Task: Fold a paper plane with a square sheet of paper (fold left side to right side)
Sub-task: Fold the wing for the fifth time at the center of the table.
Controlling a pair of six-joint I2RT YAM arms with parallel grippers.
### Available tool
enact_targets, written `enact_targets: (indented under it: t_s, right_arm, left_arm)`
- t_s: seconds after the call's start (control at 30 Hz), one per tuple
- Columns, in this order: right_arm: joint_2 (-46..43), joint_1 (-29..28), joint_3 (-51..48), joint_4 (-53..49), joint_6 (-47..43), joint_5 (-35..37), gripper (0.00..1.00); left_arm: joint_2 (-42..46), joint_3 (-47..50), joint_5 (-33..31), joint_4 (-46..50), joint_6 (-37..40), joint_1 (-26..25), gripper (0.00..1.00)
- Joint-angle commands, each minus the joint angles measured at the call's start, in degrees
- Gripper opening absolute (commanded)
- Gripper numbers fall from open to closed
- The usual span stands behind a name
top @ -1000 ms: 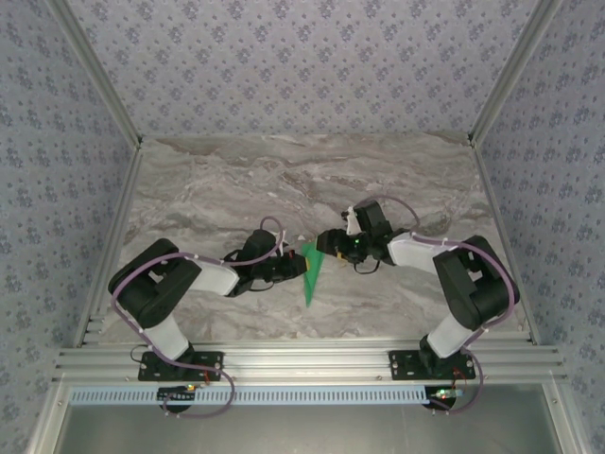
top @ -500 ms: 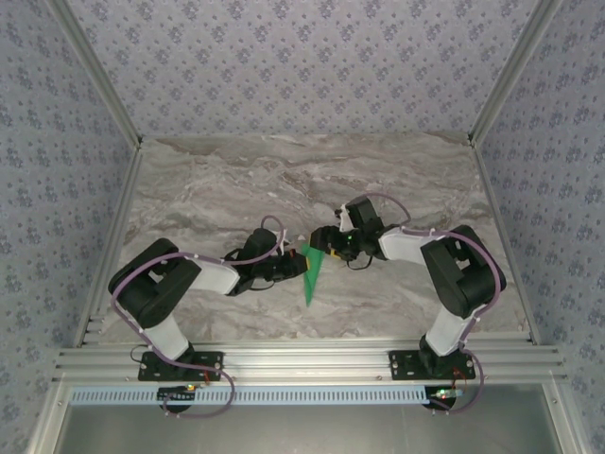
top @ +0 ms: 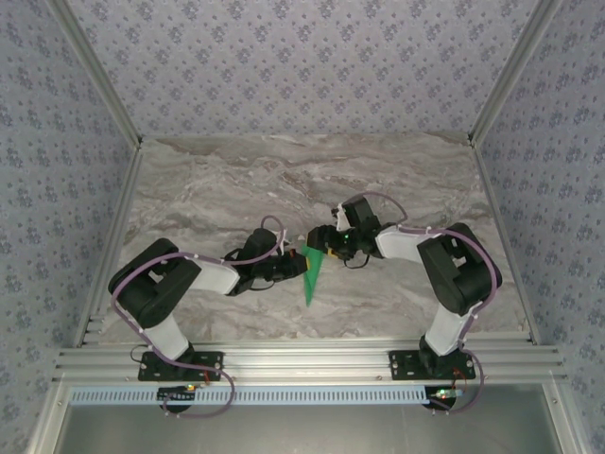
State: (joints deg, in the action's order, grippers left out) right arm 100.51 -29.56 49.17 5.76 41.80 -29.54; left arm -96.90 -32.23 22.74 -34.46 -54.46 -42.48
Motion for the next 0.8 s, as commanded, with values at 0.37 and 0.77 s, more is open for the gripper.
enact_targets:
  t_s: [0.37, 0.77]
  right_arm:
    - [4.3, -1.4, 4.6, -13.5, -3.7, 5.2, 0.72]
    - [4.7, -1.9, 5.0, -14.3, -4.3, 5.6, 0.71]
  left_arm:
    - [0.9, -1.7, 0.4, 2.7, 3.3, 1.7, 0.05]
    - [-1.8, -3.1, 2.3, 2.9, 4.5, 2.0, 0.05]
